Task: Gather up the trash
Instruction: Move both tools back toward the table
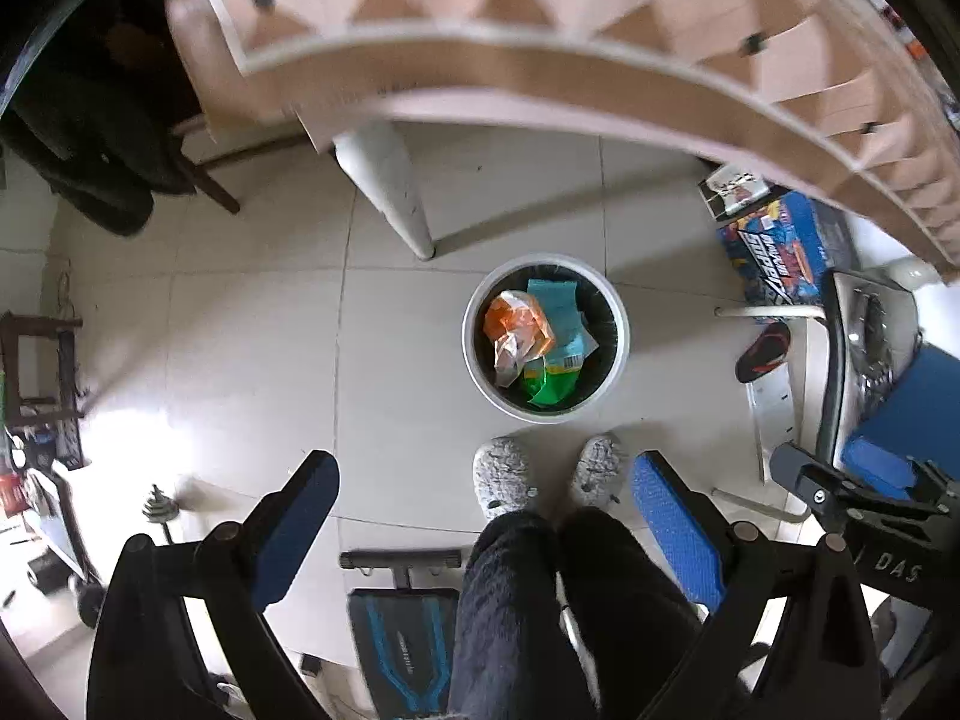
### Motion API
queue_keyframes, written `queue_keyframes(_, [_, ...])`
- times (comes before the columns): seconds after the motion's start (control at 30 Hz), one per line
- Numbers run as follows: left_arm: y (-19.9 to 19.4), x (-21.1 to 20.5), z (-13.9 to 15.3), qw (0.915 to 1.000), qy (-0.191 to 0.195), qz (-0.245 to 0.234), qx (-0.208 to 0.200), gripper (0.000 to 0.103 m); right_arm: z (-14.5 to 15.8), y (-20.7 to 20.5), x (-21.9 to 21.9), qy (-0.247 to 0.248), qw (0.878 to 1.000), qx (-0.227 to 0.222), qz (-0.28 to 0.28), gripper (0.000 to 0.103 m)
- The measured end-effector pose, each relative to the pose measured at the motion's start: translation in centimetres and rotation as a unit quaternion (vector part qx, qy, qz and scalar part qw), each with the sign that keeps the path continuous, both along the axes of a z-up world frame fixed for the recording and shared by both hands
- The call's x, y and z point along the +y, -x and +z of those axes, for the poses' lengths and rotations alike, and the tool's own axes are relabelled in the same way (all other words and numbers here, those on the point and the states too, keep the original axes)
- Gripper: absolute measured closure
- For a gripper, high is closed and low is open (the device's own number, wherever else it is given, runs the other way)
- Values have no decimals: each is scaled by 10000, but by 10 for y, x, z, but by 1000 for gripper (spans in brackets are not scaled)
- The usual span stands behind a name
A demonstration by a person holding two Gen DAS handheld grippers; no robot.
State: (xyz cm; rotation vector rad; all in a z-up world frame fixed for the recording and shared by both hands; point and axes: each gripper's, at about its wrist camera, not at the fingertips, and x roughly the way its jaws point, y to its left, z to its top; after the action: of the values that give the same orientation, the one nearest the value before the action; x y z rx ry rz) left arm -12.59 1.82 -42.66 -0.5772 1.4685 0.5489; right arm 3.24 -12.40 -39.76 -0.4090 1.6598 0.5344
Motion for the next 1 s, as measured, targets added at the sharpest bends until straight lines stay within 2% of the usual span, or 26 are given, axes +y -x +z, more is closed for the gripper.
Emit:
queue_keyframes(0.2, [-7, 10, 62, 9991, -404, 28, -122, 3, 74, -7, 6, -248, 9994, 37, -242, 0])
queue_keyframes(0.33, [-32, 25, 100, 9967, -738, 152, -313, 3, 118, -39, 14, -532, 9969, -133, -557, 0])
queue_keyframes(0.43, [-65, 38, 119, 9941, -964, 202, -447, 3, 150, -85, 23, -756, 9936, -336, -765, 0])
queue_keyframes(0.57, [-117, 58, 127, 9915, -1197, 310, -401, 3, 174, -159, 44, -801, 9924, -582, -728, 0])
queue_keyframes(0.67, [-160, 77, 120, 9901, -1275, 487, -318, 3, 180, -226, 70, -648, 9939, -794, -403, 0])
queue_keyframes(0.77, [-211, 93, 97, 9902, -1192, 713, -111, 3, 174, -298, 105, -485, 9949, -879, 78, 0])
queue_keyframes(0.9, [-263, 114, 71, 9890, -1043, 1009, 270, 3, 145, -387, 160, -175, 9929, -890, 768, 0])
queue_keyframes(1.0, [-294, 131, 50, 9873, -816, 1277, 477, 3, 118, -426, 197, -55, 9891, -805, 1232, 0])
